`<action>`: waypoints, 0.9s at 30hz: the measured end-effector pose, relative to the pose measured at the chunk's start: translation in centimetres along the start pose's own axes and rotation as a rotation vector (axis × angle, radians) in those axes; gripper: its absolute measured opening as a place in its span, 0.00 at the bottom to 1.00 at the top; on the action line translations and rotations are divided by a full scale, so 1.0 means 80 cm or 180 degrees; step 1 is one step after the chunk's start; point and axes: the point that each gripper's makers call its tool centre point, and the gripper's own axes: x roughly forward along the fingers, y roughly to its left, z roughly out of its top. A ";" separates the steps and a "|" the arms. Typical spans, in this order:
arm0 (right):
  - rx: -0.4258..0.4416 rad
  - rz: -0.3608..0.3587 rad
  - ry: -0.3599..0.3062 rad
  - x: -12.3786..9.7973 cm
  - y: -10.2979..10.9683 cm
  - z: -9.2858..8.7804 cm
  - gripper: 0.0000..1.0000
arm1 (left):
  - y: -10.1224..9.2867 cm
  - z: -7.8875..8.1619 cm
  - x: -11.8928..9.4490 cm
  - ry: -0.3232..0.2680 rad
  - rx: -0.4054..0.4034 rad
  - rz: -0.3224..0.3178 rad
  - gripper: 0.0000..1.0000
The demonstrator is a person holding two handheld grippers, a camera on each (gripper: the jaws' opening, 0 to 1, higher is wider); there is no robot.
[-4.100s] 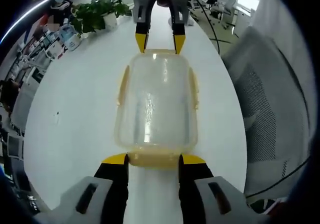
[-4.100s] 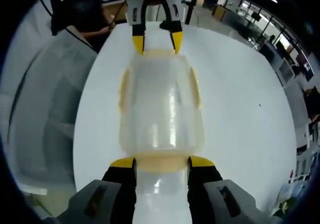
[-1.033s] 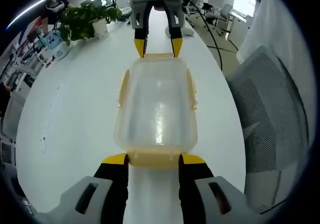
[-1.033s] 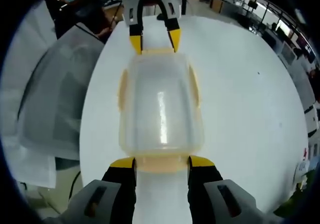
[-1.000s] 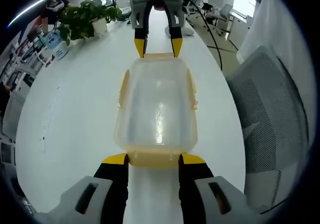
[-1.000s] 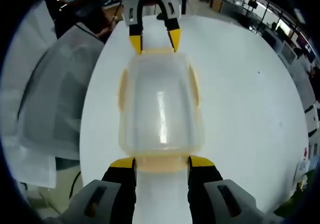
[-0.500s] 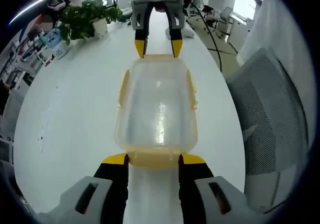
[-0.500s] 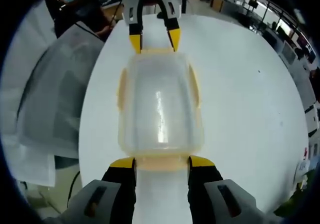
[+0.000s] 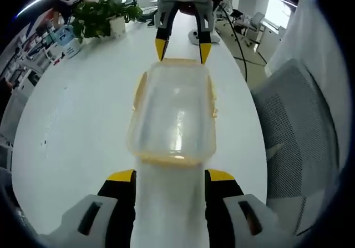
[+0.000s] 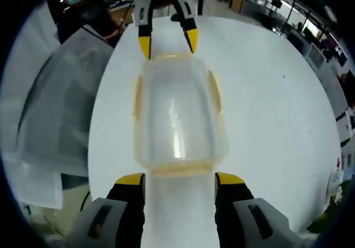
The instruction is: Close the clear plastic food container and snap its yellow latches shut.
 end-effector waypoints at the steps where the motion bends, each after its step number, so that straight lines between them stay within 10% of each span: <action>1: 0.0012 -0.0004 -0.0011 -0.001 0.001 0.000 0.50 | 0.000 -0.001 -0.002 0.0002 -0.0021 0.0004 0.49; 27: 0.1553 -0.0330 -0.0559 -0.008 -0.006 0.031 0.50 | 0.015 0.026 -0.014 -0.0624 -0.1390 0.0663 0.47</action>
